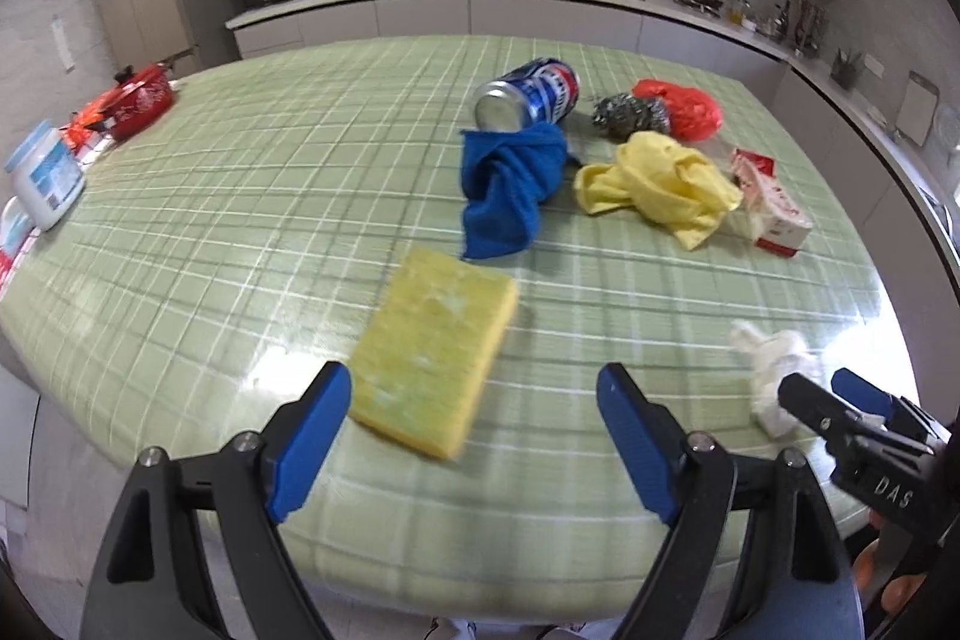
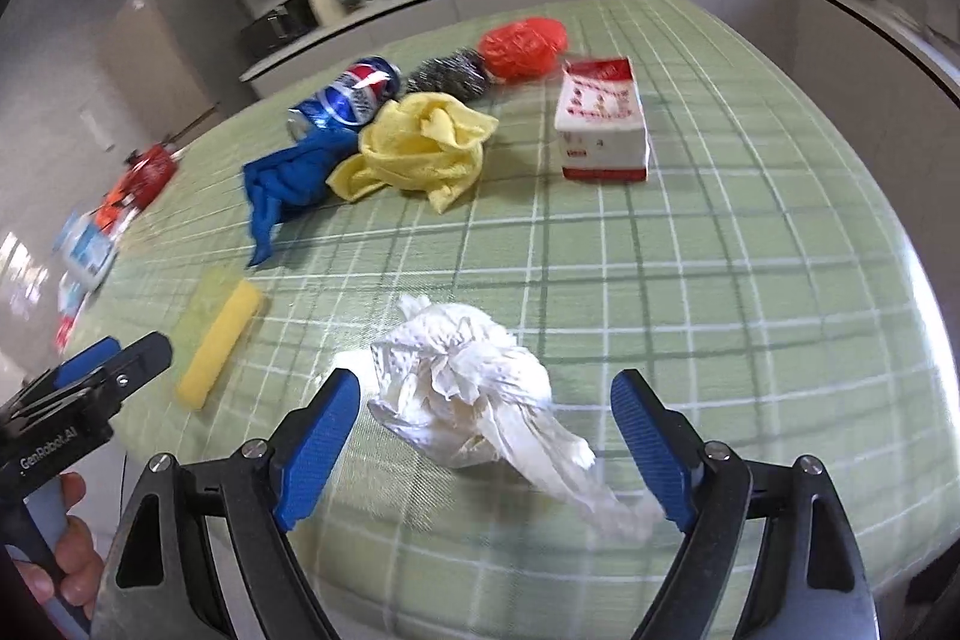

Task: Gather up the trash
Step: 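Grasp the yellow sponge with the left tool while the right tool grasps the white tissue, then lift the sponge and tissue and carry them toward the black bucket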

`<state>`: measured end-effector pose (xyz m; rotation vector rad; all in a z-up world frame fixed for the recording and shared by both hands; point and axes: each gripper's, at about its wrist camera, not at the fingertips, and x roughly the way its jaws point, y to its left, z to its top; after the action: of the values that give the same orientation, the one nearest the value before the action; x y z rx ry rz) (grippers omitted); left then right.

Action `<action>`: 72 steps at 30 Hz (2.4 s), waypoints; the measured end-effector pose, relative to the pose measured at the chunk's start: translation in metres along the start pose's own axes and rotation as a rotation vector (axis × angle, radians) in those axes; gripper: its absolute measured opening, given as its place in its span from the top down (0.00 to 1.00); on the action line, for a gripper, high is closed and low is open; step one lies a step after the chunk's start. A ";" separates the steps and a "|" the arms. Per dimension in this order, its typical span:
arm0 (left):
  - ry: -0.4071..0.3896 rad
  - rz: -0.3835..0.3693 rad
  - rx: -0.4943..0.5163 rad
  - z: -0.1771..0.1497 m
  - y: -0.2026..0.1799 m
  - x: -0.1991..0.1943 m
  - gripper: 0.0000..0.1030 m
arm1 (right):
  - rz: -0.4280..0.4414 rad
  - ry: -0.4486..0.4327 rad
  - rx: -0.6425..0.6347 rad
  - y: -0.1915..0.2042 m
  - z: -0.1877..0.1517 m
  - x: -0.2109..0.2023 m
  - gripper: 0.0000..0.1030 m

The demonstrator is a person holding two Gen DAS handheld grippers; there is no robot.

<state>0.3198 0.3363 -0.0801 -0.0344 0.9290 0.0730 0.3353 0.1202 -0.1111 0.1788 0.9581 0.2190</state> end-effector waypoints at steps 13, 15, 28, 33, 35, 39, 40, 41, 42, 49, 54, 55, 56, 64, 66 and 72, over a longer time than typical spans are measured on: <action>0.078 -0.076 0.140 0.004 0.025 0.066 0.17 | -0.158 -0.030 0.043 0.023 -0.001 0.027 0.15; 0.072 -0.094 0.138 0.002 0.028 0.069 0.16 | -0.170 -0.034 0.036 0.026 -0.001 0.029 0.15; 0.018 -0.144 0.096 -0.015 0.033 0.047 0.49 | -0.173 -0.062 -0.011 0.034 0.001 0.030 0.53; 0.001 -0.175 0.063 -0.015 0.036 0.032 0.53 | -0.144 -0.070 -0.008 0.030 0.002 0.022 0.62; -0.007 -0.184 0.048 -0.012 0.037 0.025 0.54 | -0.138 -0.080 -0.008 0.028 0.002 0.017 0.63; -0.021 -0.199 0.046 -0.007 0.028 0.012 0.54 | -0.130 -0.103 -0.003 0.022 0.002 0.002 0.63; -0.028 -0.201 0.049 -0.006 0.024 0.008 0.54 | -0.130 -0.107 -0.003 0.020 0.003 0.000 0.63; -0.032 -0.204 0.055 -0.004 0.018 0.005 0.54 | -0.128 -0.111 0.000 0.018 0.003 -0.004 0.63; -0.037 -0.209 0.060 -0.003 0.012 0.002 0.54 | -0.127 -0.119 0.006 0.013 0.003 -0.010 0.63; -0.059 -0.222 0.082 0.001 -0.040 -0.014 0.54 | -0.124 -0.155 0.025 -0.020 0.004 -0.045 0.63; -0.078 -0.224 0.085 -0.001 -0.084 -0.027 0.54 | -0.122 -0.180 0.025 -0.056 0.004 -0.072 0.63; -0.079 -0.224 0.086 -0.002 -0.092 -0.029 0.54 | -0.121 -0.182 0.026 -0.063 0.004 -0.075 0.63; -0.082 -0.224 0.086 -0.004 -0.103 -0.031 0.54 | -0.119 -0.186 0.027 -0.075 0.004 -0.082 0.63; -0.087 -0.252 0.094 -0.013 -0.173 -0.042 0.54 | -0.127 -0.198 0.056 -0.146 0.002 -0.115 0.63; -0.078 -0.270 0.107 -0.012 -0.188 -0.042 0.54 | -0.133 -0.201 0.075 -0.160 0.002 -0.121 0.63; -0.093 -0.338 0.179 -0.007 -0.227 -0.041 0.54 | -0.180 -0.230 0.140 -0.192 0.000 -0.136 0.63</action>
<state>0.3076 0.1077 -0.0519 -0.0216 0.8235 -0.3194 0.2806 -0.1001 -0.0513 0.2399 0.7550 -0.0346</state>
